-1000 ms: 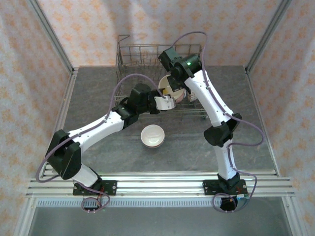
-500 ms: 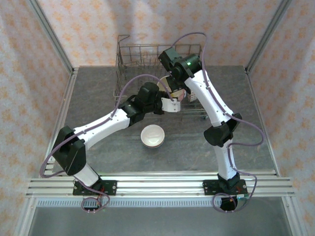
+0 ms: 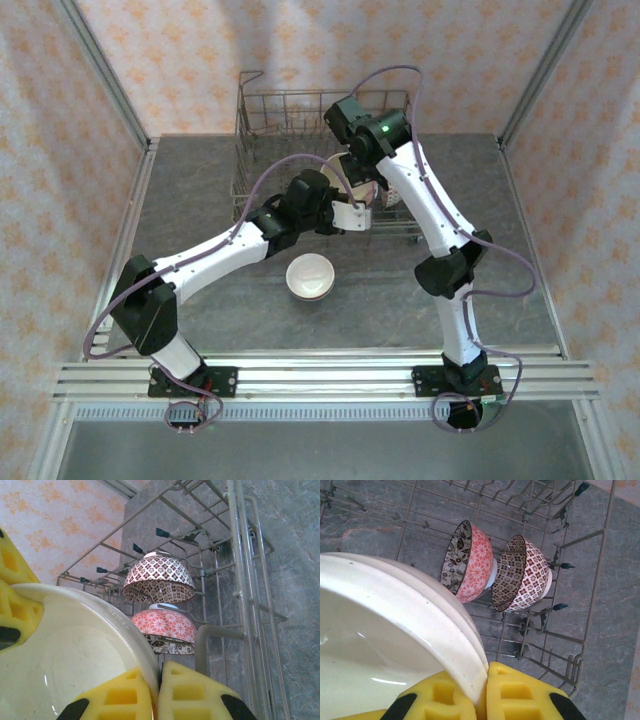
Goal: Load the bowls into the dish rack
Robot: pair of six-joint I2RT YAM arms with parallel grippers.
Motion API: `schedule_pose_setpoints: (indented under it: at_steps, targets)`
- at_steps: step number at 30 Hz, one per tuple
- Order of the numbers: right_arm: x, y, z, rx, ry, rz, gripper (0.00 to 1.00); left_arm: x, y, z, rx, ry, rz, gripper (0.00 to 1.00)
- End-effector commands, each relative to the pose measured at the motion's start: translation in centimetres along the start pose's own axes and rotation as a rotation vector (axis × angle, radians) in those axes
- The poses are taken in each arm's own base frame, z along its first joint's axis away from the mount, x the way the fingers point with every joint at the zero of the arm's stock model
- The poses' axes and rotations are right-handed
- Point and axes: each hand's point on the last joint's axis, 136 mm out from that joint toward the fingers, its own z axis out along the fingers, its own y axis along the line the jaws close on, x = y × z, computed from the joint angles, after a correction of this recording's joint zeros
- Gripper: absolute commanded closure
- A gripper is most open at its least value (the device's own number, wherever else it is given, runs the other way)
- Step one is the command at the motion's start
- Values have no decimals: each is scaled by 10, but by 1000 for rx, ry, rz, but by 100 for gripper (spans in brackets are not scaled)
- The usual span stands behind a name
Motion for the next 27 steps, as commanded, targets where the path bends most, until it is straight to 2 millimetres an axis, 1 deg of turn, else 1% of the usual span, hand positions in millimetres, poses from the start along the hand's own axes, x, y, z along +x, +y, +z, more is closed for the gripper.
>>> schedule_pose_setpoints:
  at_steps: [1,3,5,7,8,11,12,14,18,20,27]
  targets:
    - [-15,-10,-26,-8,-107,42,89,14,-13,11,30,76,53,100]
    - [-16,-12,-27,-1,-116,42,89,14,-12,11,9,85,77,100]
    - [-19,-12,-29,-2,-131,44,85,11,-9,10,-11,74,78,100]
    - [-22,-12,-30,-12,-145,50,84,10,-5,7,-30,67,79,100]
    - [-23,-11,-31,-21,-150,52,80,10,-4,7,-39,65,82,100]
    - [-25,-9,-32,-50,-157,63,64,9,2,4,-83,57,84,100]
    - [-25,-8,-31,-58,-155,66,58,9,3,4,-92,56,83,100]
    - [-26,-9,-33,-75,-160,89,40,7,7,3,-119,44,70,100]
    - [-30,-9,-36,-144,-171,145,32,2,13,1,-139,14,16,100]
    - [-33,-10,-39,-184,-181,178,25,1,14,1,-136,-7,-27,100]
    - [-43,-14,-47,-342,-217,295,18,-6,28,-8,-132,-113,-206,100]
